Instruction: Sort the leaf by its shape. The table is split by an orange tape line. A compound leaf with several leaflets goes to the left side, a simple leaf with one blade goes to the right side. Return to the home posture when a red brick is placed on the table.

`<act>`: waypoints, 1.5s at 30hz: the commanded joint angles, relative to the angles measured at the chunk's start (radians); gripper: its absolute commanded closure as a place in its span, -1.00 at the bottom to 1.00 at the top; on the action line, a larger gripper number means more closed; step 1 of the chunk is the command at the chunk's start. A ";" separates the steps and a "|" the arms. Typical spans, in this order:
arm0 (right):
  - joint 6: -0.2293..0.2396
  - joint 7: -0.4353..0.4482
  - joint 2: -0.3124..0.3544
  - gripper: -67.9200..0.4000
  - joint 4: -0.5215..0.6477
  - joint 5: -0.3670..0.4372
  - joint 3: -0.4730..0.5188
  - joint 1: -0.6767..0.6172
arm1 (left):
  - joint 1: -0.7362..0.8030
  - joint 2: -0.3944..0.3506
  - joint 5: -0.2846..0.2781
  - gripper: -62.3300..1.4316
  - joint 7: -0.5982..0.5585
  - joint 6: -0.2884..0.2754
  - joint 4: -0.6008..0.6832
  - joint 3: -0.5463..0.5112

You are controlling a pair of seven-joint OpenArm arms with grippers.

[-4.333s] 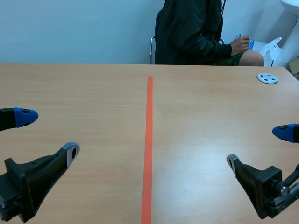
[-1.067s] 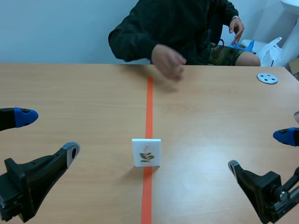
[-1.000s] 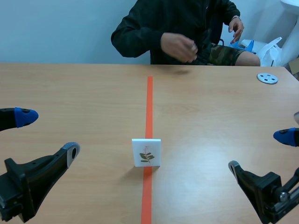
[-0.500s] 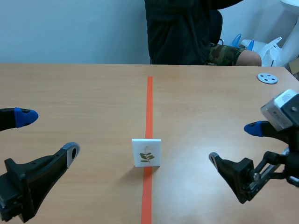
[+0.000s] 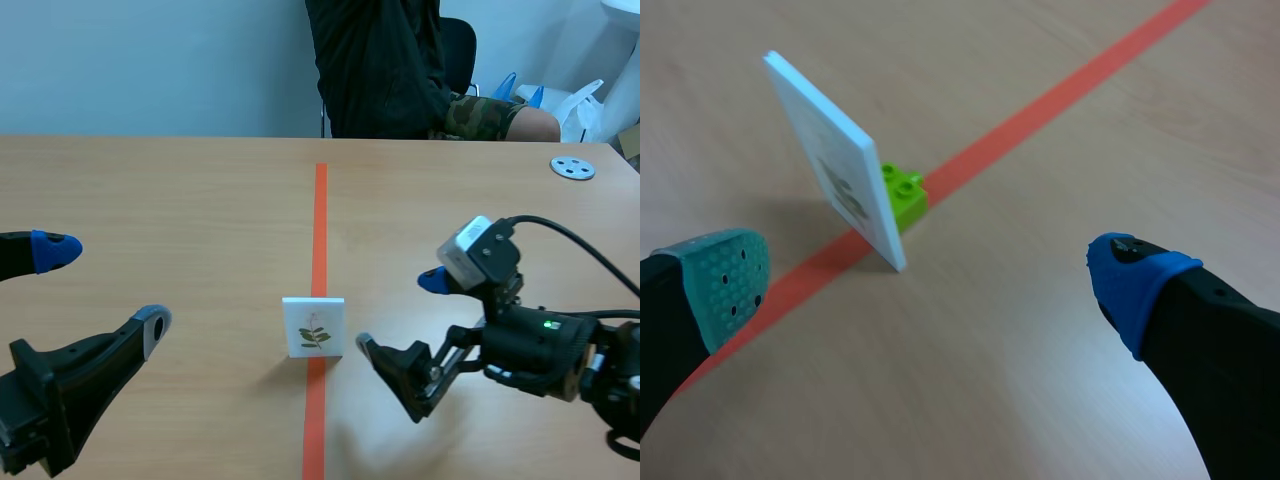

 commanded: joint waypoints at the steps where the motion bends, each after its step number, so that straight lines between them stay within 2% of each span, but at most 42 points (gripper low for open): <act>1: 0.000 0.038 -0.014 -1.00 -0.003 -0.011 -0.018 0.034 | -0.003 0.004 -0.006 -1.00 -0.018 0.002 0.017 0.002; 5: -0.013 0.091 -0.057 -1.00 -0.070 -0.092 -0.090 0.090 | -0.003 0.004 -0.006 -1.00 -0.017 0.002 0.017 0.002; 8: -0.059 0.127 -0.082 -1.00 -0.107 -0.144 -0.135 0.118 | -0.003 0.004 -0.006 -1.00 -0.017 0.002 0.017 0.002; 11: -0.105 0.139 -0.103 -1.00 -0.147 -0.167 -0.174 0.141 | -0.003 0.004 -0.006 -1.00 -0.017 0.002 0.017 0.002; 21: -0.213 0.206 -0.145 -0.98 -0.264 -0.234 -0.270 0.178 | -0.003 0.004 -0.006 -1.00 -0.018 0.002 0.017 0.002; 26: -0.236 0.206 -0.154 -0.47 -0.274 -0.251 -0.286 0.179 | -0.003 0.004 -0.006 -1.00 -0.018 0.002 0.017 0.002; 29: -0.237 0.206 -0.154 -0.30 -0.274 -0.251 -0.287 0.179 | -0.003 0.004 -0.006 -1.00 -0.018 0.002 0.017 0.002; 34: -0.241 0.206 -0.149 0.11 -0.274 -0.251 -0.287 0.177 | -0.003 0.004 -0.006 -1.00 -0.018 0.002 0.017 0.002; 41: -0.241 0.206 -0.140 0.46 -0.274 -0.251 -0.287 0.177 | -0.003 0.004 -0.006 -1.00 -0.018 0.002 0.017 0.002; 45: -0.241 0.211 -0.131 0.78 -0.274 -0.251 -0.287 0.177 | -0.003 0.004 -0.006 -1.00 -0.018 0.002 0.017 0.002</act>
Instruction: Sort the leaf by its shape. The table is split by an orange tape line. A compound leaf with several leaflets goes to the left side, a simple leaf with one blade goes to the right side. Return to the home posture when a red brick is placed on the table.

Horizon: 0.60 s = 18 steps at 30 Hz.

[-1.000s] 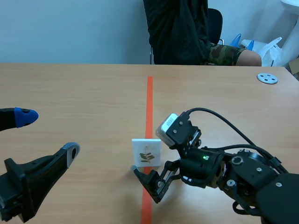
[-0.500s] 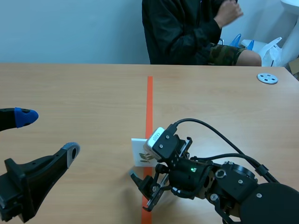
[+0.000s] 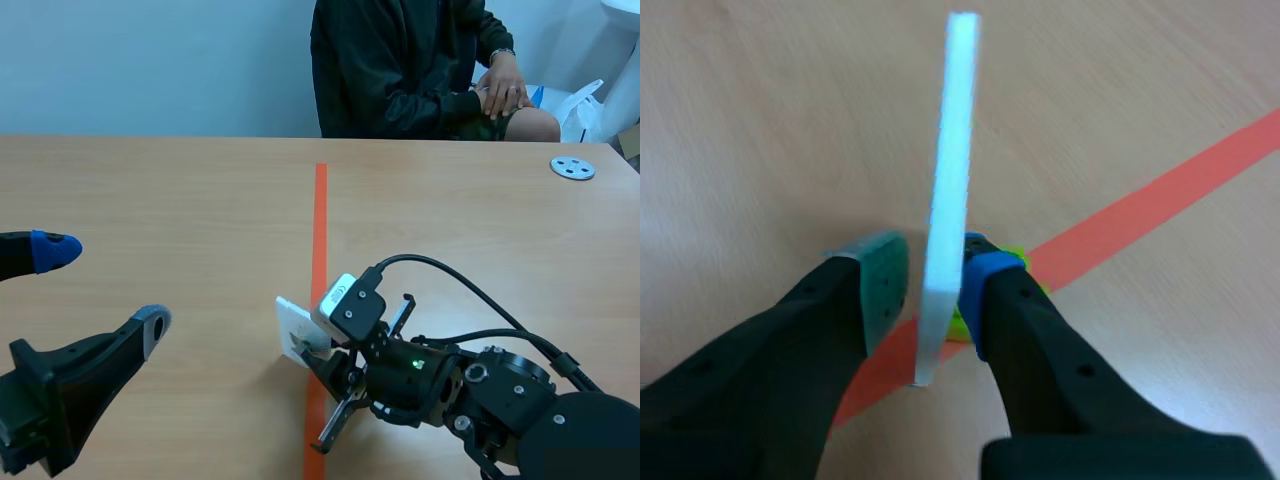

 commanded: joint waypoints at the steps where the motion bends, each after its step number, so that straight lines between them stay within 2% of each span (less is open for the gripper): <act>1: 0.000 0.024 0.017 0.88 0.013 0.013 0.002 0.020 | -0.003 0.004 -0.006 -1.00 -0.018 0.002 0.017 0.002; 2: 0.000 0.037 0.022 0.95 0.013 0.013 0.002 0.020 | -0.003 0.004 -0.006 -1.00 -0.018 0.002 0.017 0.002; 7: 0.001 0.069 0.049 0.95 0.053 0.014 0.023 0.019 | -0.003 0.004 -0.006 -1.00 -0.018 0.002 0.017 0.002; 12: 0.009 0.060 0.087 0.94 0.155 0.017 0.126 -0.015 | -0.003 0.004 -0.006 -1.00 -0.018 0.002 0.017 0.002; 14: 0.009 0.048 0.098 0.94 0.196 0.051 0.188 -0.041 | -0.003 0.004 -0.006 -1.00 -0.018 0.002 0.017 0.002; 18: 0.016 -0.007 0.108 0.94 0.247 0.173 0.342 -0.092 | -0.003 0.004 -0.006 -1.00 -0.018 0.002 0.017 0.002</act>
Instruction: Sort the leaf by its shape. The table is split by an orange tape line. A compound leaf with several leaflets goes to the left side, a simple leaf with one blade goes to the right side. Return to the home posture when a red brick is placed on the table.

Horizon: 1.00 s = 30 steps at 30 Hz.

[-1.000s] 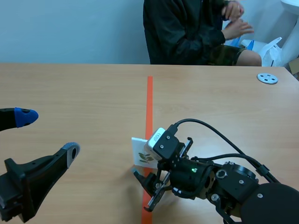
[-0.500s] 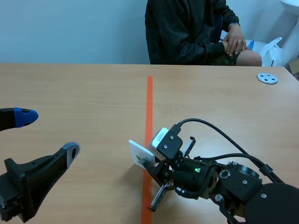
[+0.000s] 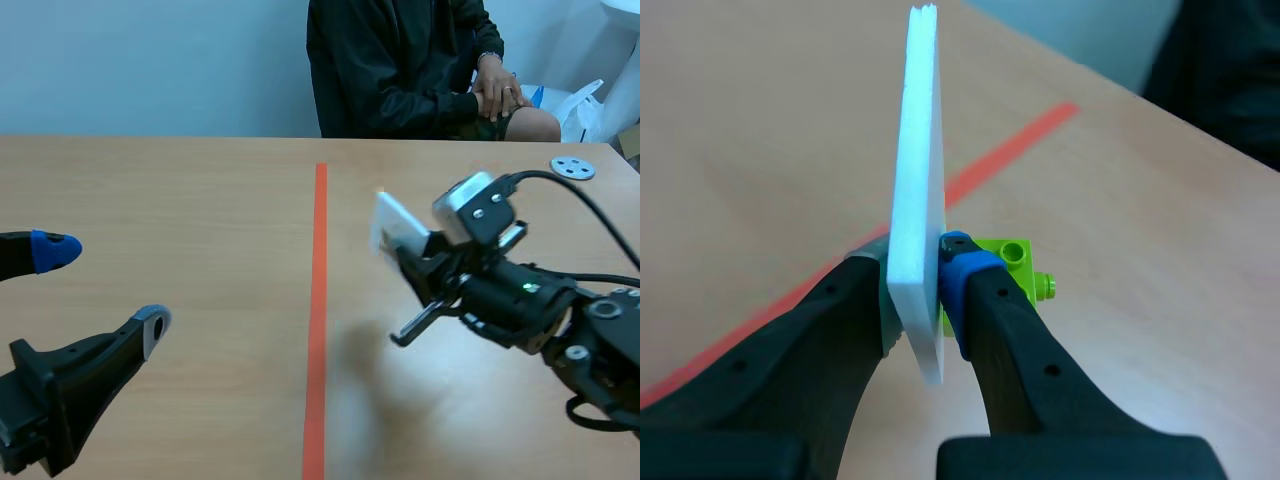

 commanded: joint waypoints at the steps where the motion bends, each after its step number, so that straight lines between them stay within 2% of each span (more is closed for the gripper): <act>1: 0.000 -0.010 0.011 0.94 0.007 0.053 0.050 -0.009 | -0.003 0.004 -0.006 -1.00 -0.018 0.002 0.017 0.002; 4: 0.010 -0.082 0.010 0.94 0.007 0.172 0.164 -0.023 | -0.003 0.004 -0.006 -1.00 -0.018 0.002 0.017 0.002; 8: 0.010 -0.248 0.011 0.94 0.007 0.377 0.296 -0.022 | -0.003 0.004 -0.006 -1.00 -0.018 0.002 0.017 0.002; 11: -0.016 -0.305 0.011 0.94 0.006 0.441 0.374 -0.019 | -0.003 0.005 -0.006 -1.00 -0.018 0.002 0.017 0.002; 15: -0.077 -0.317 0.016 0.95 -0.025 0.459 0.401 0.007 | -0.003 0.001 -0.006 -1.00 -0.017 0.002 0.017 0.002; 19: -0.077 -0.326 0.028 0.95 -0.138 0.479 0.399 0.093 | -0.003 -0.009 -0.006 -1.00 -0.017 0.001 0.017 0.002; 22: -0.077 -0.292 0.033 0.95 -0.241 0.477 0.399 0.168 | -0.003 -0.012 -0.006 -1.00 -0.017 0.002 0.017 0.002; 25: -0.085 -0.256 0.032 0.95 -0.335 0.446 0.393 0.240 | -0.003 -0.012 -0.006 -1.00 -0.018 0.002 0.017 0.002; 30: -0.170 -0.146 0.031 0.95 -0.490 0.330 0.319 0.327 | -0.003 -0.012 -0.006 -1.00 -0.017 0.002 0.017 0.002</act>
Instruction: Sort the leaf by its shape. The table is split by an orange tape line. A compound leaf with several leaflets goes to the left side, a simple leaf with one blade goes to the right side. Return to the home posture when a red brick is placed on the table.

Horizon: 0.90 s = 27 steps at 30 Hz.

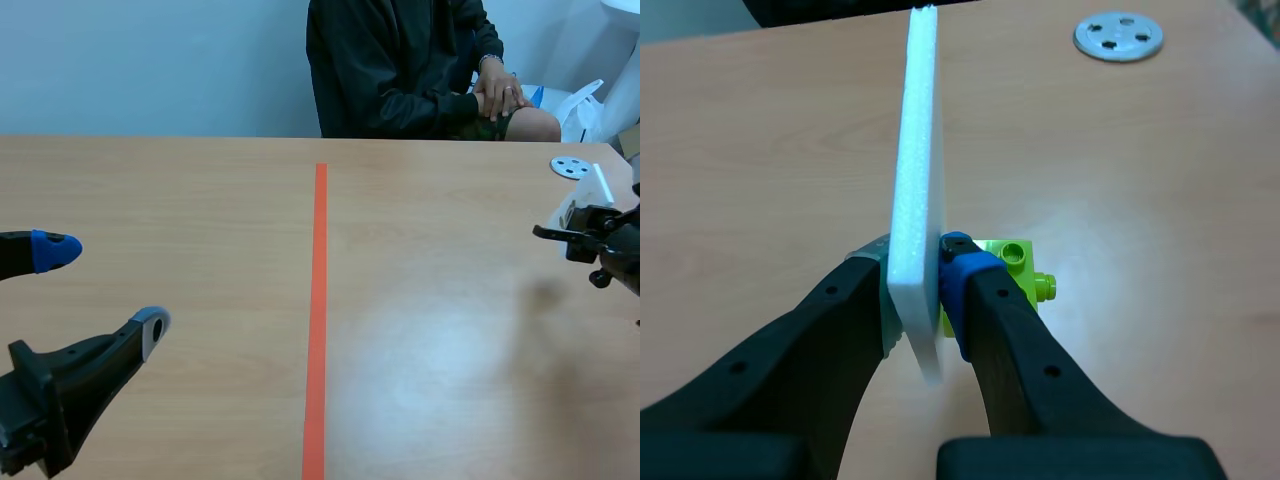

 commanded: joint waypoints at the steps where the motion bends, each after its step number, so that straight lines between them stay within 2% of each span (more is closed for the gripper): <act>1: -0.023 0.048 0.016 0.95 -0.016 -0.011 -0.027 0.028 | -0.003 -0.001 -0.006 -1.00 -0.018 0.002 0.017 0.002; 5: -0.063 0.130 0.016 0.95 -0.104 -0.073 -0.078 0.058 | -0.003 0.000 -0.006 -1.00 -0.018 0.002 0.017 0.002; 8: -0.088 0.159 0.016 0.95 -0.140 -0.074 -0.088 0.057 | -0.003 0.000 -0.006 -1.00 -0.018 0.002 0.017 0.002; 15: -0.089 0.134 0.016 0.94 -0.175 -0.072 -0.088 0.049 | -0.003 0.000 -0.006 -1.00 -0.018 0.002 0.017 0.002; 19: -0.089 0.118 0.016 0.83 -0.175 -0.074 -0.088 0.049 | -0.003 0.000 -0.006 -1.00 -0.018 0.002 0.017 0.002; 25: -0.089 0.112 0.016 0.82 -0.175 -0.074 -0.088 0.049 | -0.003 0.000 -0.006 -1.00 -0.018 0.002 0.017 0.002; 27: -0.089 0.107 0.016 0.70 -0.175 -0.074 -0.088 0.049 | -0.003 0.000 -0.006 -1.00 -0.018 0.002 0.017 0.002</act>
